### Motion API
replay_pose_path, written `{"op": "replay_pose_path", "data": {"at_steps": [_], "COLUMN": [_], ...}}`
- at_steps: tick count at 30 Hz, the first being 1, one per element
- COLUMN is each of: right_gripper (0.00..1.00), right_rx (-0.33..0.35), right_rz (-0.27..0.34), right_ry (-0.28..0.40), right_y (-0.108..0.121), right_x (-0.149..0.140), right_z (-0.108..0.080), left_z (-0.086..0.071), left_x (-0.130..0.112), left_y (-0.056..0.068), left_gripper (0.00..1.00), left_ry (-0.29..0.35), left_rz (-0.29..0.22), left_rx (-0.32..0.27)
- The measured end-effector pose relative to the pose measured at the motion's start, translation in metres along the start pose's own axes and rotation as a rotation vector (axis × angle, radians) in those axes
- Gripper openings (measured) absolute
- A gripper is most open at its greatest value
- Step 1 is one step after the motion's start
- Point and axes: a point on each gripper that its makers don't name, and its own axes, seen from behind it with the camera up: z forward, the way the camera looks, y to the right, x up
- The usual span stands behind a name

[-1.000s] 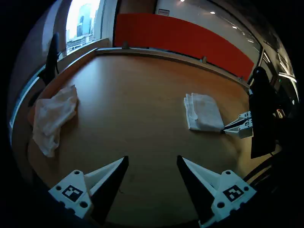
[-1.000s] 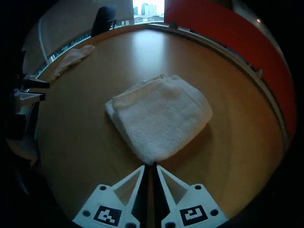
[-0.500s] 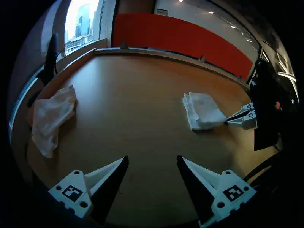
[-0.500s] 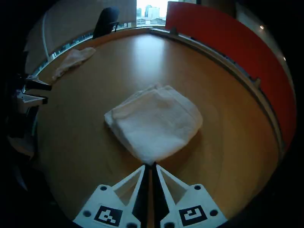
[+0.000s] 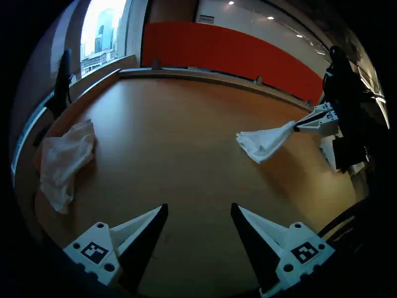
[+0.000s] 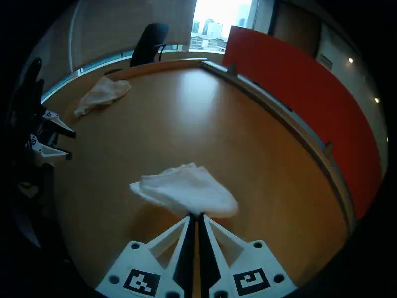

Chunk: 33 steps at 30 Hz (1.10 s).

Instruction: Fold towel

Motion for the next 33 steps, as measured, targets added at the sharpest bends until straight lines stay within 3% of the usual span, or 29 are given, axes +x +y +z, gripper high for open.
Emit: {"op": "replay_pose_path", "data": {"at_steps": [6, 12, 24, 33], "right_gripper": [0.04, 0.04, 0.04, 0.04], "right_rx": [0.001, 0.006, 0.014, -0.009], "right_rz": [-0.061, -0.081, -0.044, -0.010], "right_ry": [0.047, 0.081, 0.096, 0.090], "right_y": [0.016, 0.027, 0.047, 0.077], "right_x": [0.043, 0.072, 0.071, 0.052], "right_z": [-0.021, -0.039, -0.059, -0.082], "left_z": [-0.002, -0.002, -0.001, 0.002], "left_x": [0.010, 0.017, 0.020, 0.028], "left_y": [0.004, 0.006, 0.009, 0.014], "left_gripper": [0.94, 0.94, 0.94, 0.94], "left_ry": [0.019, 0.033, 0.034, 0.036], "left_rz": [0.007, 0.006, 0.007, 0.006], "left_rx": [-0.012, -0.020, -0.027, -0.030]}}
